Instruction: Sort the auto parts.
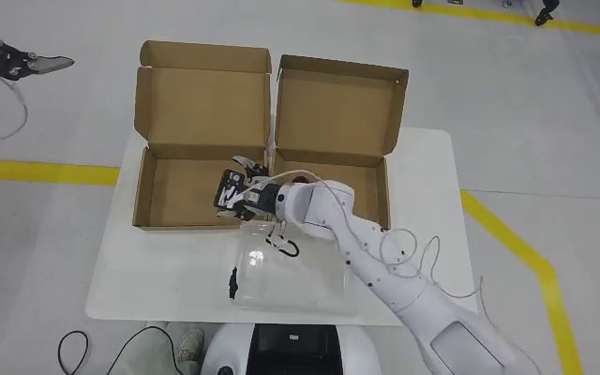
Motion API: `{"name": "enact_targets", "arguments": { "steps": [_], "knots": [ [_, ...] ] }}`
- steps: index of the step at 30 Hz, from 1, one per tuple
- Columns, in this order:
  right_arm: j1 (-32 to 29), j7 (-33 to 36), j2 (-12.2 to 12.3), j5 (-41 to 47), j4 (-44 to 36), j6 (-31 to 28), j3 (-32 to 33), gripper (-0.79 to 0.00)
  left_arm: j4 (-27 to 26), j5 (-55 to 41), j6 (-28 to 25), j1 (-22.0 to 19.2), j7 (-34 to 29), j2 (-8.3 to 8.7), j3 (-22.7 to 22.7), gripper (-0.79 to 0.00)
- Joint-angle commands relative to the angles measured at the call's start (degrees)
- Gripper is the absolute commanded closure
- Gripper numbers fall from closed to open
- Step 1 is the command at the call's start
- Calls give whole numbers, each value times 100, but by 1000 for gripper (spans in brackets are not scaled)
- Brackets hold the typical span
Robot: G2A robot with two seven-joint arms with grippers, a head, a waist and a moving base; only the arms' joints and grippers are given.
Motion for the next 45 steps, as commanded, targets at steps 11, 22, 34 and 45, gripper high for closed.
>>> {"name": "enact_targets", "arguments": {
  "steps": [11,22,34,45],
  "knots": [
    [-1777,-1312,590,-403,-1065,-450,1695,-785,0,0,0,0,0,0,0,-785],
    [-3228,-2206,912,-507,-2002,-176,2975,-785,0,0,0,0,0,0,0,-785],
    [-4639,-2265,1109,-555,-3160,411,4092,-785,0,0,0,0,0,0,0,-785],
    [-5835,-2738,1181,-480,-4107,1012,4720,-785,0,0,0,0,0,0,0,-785]
  ]
}}
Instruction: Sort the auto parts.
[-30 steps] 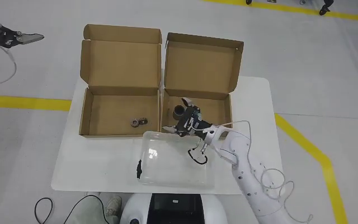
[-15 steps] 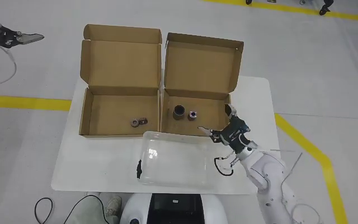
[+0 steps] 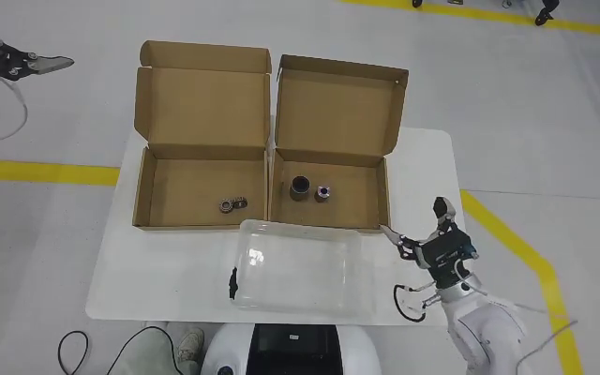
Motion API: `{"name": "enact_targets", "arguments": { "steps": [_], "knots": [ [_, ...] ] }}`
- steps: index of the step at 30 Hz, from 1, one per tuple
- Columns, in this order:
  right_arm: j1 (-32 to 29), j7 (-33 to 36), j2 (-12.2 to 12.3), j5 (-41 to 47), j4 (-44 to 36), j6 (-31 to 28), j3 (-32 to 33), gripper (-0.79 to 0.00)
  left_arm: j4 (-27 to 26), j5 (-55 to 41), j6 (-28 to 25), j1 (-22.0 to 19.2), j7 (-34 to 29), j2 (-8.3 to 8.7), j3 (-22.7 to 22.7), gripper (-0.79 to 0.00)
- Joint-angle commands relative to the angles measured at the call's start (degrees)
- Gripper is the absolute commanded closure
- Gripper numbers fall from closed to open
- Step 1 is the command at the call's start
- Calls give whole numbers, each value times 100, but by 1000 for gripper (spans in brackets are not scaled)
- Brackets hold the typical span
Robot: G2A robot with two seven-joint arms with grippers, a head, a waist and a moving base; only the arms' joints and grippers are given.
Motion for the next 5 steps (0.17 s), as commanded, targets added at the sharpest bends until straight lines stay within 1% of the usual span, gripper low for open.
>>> {"name": "enact_targets", "arguments": {
  "steps": [1,5],
  "knots": [
    [-172,-96,0,22,-155,176,50,-785,0,0,0,0,0,0,0,-785],
    [-502,-327,2,70,-335,448,150,-785,0,0,0,0,0,0,0,-785]
  ]
}}
